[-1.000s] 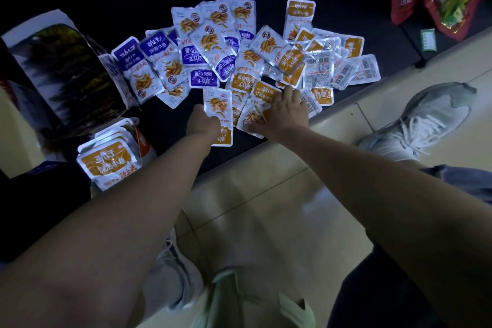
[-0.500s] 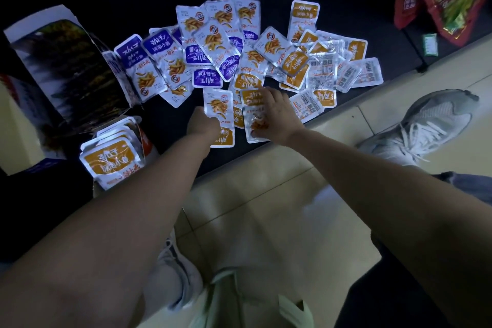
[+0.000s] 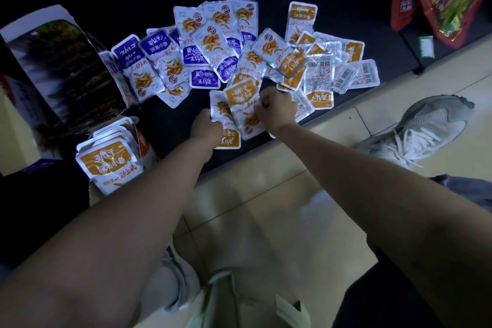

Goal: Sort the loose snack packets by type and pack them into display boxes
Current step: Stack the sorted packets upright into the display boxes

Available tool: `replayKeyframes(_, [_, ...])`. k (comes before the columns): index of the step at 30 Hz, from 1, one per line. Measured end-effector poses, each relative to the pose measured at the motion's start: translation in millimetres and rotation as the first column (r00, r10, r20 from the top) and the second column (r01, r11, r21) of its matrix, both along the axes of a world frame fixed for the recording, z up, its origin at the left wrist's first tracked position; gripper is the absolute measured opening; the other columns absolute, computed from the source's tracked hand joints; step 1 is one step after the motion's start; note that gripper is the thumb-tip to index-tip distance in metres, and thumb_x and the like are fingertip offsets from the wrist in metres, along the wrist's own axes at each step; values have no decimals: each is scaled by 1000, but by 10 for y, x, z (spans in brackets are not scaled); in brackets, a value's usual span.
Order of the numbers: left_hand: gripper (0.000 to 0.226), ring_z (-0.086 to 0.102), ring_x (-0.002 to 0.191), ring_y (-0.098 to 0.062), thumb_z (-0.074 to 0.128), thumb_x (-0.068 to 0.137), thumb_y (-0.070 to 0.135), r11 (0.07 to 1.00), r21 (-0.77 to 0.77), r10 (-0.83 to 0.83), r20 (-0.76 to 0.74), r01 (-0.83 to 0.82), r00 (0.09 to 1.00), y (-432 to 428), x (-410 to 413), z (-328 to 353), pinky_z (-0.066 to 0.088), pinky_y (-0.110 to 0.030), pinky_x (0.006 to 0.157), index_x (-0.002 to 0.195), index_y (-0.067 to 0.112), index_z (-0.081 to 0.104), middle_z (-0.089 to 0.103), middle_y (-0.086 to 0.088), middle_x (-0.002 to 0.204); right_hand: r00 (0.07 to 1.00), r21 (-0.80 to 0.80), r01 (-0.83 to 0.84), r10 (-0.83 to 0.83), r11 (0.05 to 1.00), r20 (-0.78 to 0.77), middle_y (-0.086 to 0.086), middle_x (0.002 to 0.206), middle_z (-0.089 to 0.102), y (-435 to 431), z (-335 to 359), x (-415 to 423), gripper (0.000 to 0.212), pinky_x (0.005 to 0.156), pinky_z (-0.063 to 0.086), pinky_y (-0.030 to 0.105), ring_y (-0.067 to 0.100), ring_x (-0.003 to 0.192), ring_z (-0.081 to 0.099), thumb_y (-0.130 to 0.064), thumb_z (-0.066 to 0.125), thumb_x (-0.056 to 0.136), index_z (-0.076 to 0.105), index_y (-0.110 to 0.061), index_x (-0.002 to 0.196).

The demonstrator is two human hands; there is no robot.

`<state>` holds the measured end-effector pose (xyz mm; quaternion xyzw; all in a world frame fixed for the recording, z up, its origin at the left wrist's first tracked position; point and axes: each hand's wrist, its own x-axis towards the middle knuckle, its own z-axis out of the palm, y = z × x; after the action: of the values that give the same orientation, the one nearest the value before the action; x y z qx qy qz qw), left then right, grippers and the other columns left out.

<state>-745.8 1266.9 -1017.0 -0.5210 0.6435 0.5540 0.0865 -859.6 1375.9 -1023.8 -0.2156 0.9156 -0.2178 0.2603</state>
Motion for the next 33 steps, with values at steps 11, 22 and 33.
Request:
replayKeyframes(11, [46,59,79,-14,57,88,-4,977,140,-159,-10,159,987,-141,94,218,48,-23,64,128,16,51,61,-2,99,767,-329,511,-249,794,592,2,69,53,6,229,-122,26,68,51,30,13,60,56,-6,52,96,47,-15,72])
replayKeyframes(22, [61,64,86,-18,76,76,1,891,237,424,-130,-387,896,-182,107,336,54,-29,68,130,15,51,58,-10,119,780,-261,390,-166,883,603,7,86,63,110,239,-74,15,82,54,43,25,83,63,-19,54,98,48,-17,84])
replayKeyframes(33, [13,66,77,-23,51,98,10,787,516,496,-203,-339,844,228,-53,386,55,-40,75,109,8,58,67,-12,94,776,-282,176,43,943,629,2,72,67,65,339,157,22,50,53,28,18,55,63,-32,61,94,50,-13,92])
